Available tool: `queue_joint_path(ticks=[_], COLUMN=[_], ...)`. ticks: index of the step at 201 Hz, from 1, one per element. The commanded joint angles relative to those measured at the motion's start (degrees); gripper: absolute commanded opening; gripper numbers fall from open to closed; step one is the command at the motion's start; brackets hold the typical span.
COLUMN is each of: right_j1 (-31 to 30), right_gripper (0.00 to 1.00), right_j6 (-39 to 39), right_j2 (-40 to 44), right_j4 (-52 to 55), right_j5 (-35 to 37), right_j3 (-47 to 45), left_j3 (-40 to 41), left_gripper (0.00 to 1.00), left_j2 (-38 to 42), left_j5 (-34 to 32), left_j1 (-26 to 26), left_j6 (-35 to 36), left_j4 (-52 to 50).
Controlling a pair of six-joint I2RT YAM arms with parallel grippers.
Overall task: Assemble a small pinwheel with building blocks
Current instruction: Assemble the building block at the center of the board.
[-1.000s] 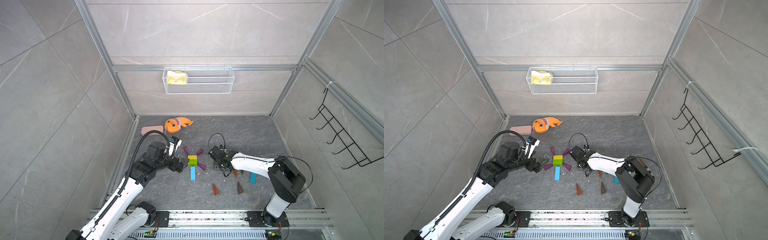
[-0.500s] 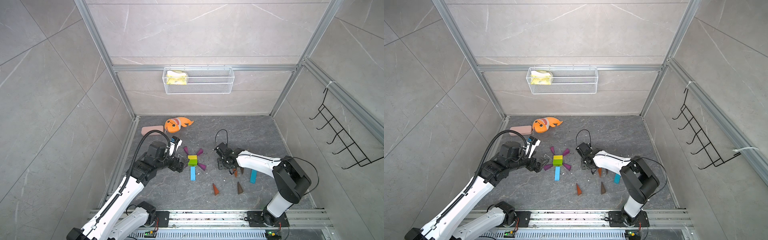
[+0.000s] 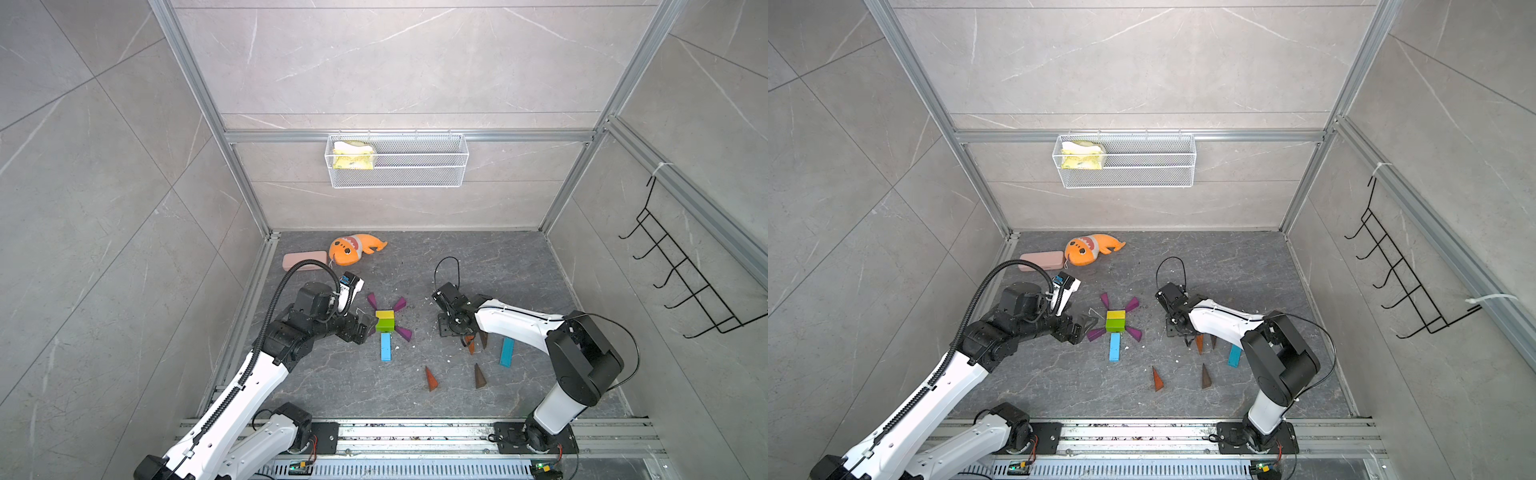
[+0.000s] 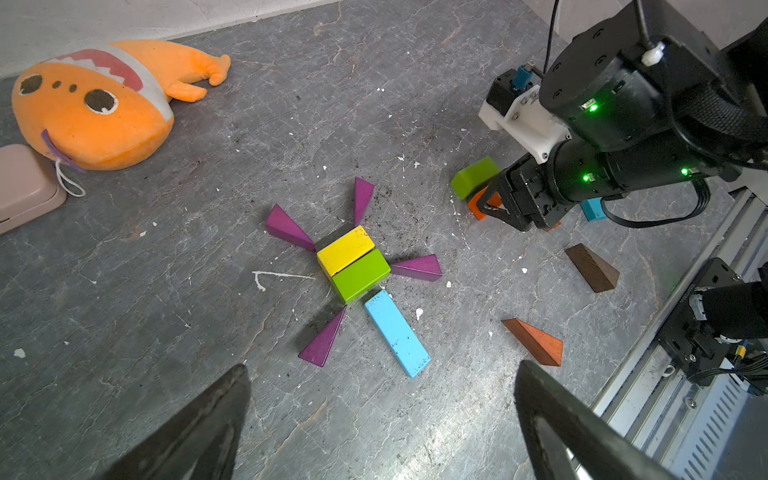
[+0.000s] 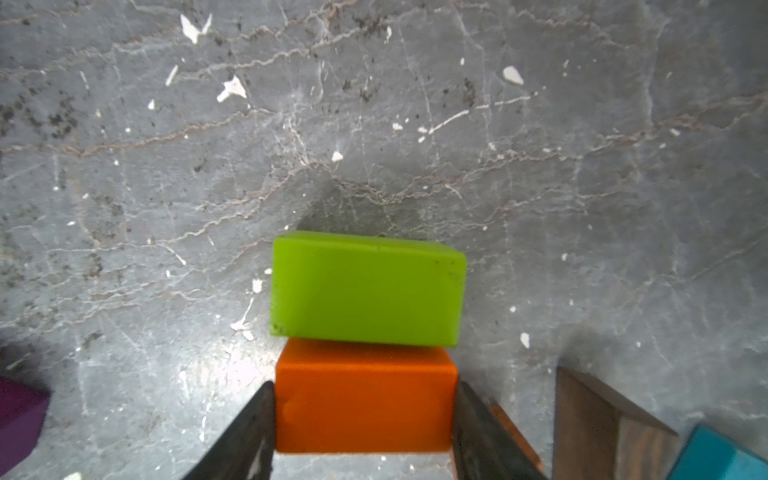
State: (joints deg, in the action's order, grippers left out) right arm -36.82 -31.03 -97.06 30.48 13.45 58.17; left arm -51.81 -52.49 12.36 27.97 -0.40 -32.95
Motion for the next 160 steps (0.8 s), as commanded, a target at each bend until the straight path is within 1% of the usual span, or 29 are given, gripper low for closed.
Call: queue_joint_path(ticks=[1,111,160], right_j1=[0.4,0.6,0.7], right_gripper=[0.53,0.53,0.54], right_j6=[-0.5,-1.7,-3.3], right_j2=[-0.9,-2.6,-3.0], right_j4=[2.3,1.8,2.5], right_j5=[-0.4,-1.9,-0.4], right_j3=[1.2,3.0,2.6], left_j3=[0.0,-0.1,0.0], left_gripper=[1.00,1.00,1.00], left_j2=[0.1,0.0,0.1], left_j5=[0.3,0.3,0.1], left_j1=[-0.3,-0.5,-0.5], left_j6=[1.3,1.6,1.7], left_j4=[0.5,0.3,0.3])
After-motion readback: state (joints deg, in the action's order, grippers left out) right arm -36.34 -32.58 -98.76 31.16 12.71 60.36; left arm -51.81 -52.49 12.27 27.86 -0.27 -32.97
